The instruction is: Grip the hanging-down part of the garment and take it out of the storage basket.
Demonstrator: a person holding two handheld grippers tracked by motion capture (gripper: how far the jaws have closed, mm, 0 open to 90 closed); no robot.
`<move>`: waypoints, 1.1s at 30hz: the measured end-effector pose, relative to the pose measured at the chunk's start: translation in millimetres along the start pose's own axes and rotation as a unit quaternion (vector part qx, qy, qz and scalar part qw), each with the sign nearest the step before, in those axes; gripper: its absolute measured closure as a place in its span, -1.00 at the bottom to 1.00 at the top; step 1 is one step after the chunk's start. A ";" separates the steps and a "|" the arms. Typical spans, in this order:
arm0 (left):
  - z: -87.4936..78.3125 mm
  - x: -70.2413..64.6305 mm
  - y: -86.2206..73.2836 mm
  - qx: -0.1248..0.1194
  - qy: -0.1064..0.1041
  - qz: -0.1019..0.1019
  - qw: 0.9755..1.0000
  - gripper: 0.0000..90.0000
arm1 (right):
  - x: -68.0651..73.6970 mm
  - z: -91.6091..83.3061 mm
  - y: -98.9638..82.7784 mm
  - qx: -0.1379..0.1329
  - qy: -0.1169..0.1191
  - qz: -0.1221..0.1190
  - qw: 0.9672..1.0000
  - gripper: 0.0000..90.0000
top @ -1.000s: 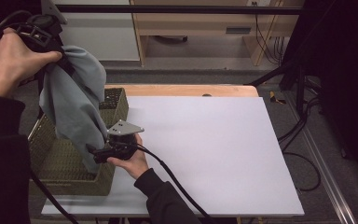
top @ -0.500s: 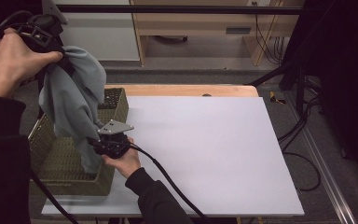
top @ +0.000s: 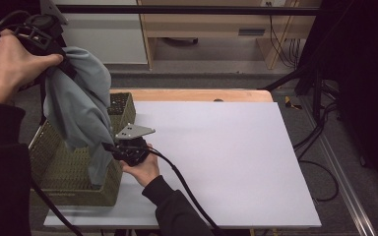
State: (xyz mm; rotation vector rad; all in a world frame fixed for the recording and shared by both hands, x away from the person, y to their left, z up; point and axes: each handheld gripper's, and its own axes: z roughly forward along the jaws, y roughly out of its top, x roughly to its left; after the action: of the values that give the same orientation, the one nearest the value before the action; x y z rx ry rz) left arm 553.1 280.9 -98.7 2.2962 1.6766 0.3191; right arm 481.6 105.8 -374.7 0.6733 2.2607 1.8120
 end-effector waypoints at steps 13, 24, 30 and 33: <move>8.8 0.5 -2.1 0.004 -0.007 0.003 1.000 0.85 | -17.0 -68.8 18.4 -0.018 -0.036 -0.009 0.999 0.94; 13.7 -11.3 0.5 0.004 -0.019 0.015 1.000 0.85 | -16.7 -114.6 35.1 -0.038 -0.059 -0.019 0.997 0.94; 15.7 -13.7 1.8 0.004 -0.021 0.018 1.000 0.85 | -18.1 -124.6 40.6 -0.044 -0.067 -0.022 0.997 0.94; 17.2 -14.5 2.8 0.006 -0.022 0.019 1.000 0.85 | -18.1 -127.7 42.2 -0.047 -0.075 -0.024 0.996 0.94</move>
State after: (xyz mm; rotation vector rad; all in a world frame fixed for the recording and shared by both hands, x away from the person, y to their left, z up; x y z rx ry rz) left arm 557.0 264.7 -114.0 2.3283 1.6204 0.2662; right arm 456.7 -8.0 -305.2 0.7061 2.0663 1.7690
